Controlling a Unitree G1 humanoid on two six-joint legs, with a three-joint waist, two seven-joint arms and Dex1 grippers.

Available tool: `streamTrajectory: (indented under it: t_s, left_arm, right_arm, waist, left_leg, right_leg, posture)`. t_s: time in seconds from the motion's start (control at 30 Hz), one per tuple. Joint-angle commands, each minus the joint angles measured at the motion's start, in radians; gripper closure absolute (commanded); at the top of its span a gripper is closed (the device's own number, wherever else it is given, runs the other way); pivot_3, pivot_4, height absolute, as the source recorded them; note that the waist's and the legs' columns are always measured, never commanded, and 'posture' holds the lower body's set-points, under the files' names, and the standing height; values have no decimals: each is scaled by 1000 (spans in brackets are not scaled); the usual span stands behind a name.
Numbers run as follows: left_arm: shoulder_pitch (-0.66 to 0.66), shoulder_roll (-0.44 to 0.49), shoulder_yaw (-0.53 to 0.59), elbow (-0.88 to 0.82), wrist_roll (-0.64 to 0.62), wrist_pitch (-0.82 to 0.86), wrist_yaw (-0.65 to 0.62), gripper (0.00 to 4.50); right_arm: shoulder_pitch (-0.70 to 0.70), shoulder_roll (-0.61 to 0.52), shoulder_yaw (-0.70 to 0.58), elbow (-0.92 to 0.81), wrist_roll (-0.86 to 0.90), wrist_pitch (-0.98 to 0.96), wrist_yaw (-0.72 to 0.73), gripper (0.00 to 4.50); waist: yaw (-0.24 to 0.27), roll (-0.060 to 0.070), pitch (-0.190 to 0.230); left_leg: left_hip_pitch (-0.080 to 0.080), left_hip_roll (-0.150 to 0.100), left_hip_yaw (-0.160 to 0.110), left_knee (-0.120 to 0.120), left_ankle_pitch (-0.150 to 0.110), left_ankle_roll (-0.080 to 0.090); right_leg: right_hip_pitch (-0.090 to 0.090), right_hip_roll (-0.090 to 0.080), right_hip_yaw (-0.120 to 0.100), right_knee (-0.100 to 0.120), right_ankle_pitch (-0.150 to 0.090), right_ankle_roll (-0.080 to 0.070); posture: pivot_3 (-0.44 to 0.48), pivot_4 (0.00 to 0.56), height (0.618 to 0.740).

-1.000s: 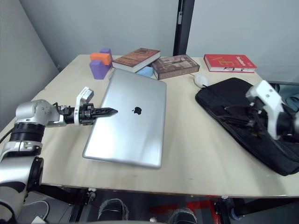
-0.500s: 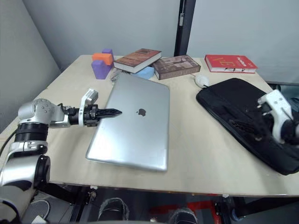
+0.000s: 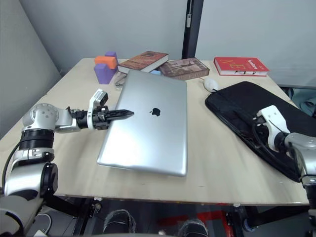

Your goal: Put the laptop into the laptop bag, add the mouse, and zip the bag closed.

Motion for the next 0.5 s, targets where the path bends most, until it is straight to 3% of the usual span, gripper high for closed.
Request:
streamTrajectory:
  t_s: [0.03, 0.37, 0.5]
  left_arm:
    - [-48, 16, 63, -30, -87, 5, -12, 4127]
    - [-39, 1, 85, -28, -88, 5, 27, 4127]
    - [-42, -4, 94, -26, -88, 5, 37, 4127]
  right_arm:
    - [-31, 2, 10, 29, -20, -30, -14, 69]
    - [-69, -6, 63, 129, -72, -84, -7, 69]
    - [-77, -9, 83, 139, -90, -83, -9, 1171]
  waist:
    - [-1, 0, 0]
    - [-6, 0, 0]
    - [-8, 0, 0]
  left_leg:
    - [0, 0, 0, 0, 0, 0]
    - [0, 0, -1, 2, 0, 0]
    - [0, 0, -1, 3, 0, 0]
  right_leg:
    - [0, 0, 0, 0, 0, 0]
    - [1, 0, 0, 1, 0, 0]
    - [1, 0, 0, 2, 0, 0]
  posture:
    - [0, 150, 725]
    - [0, 150, 725]
    - [0, 150, 725]
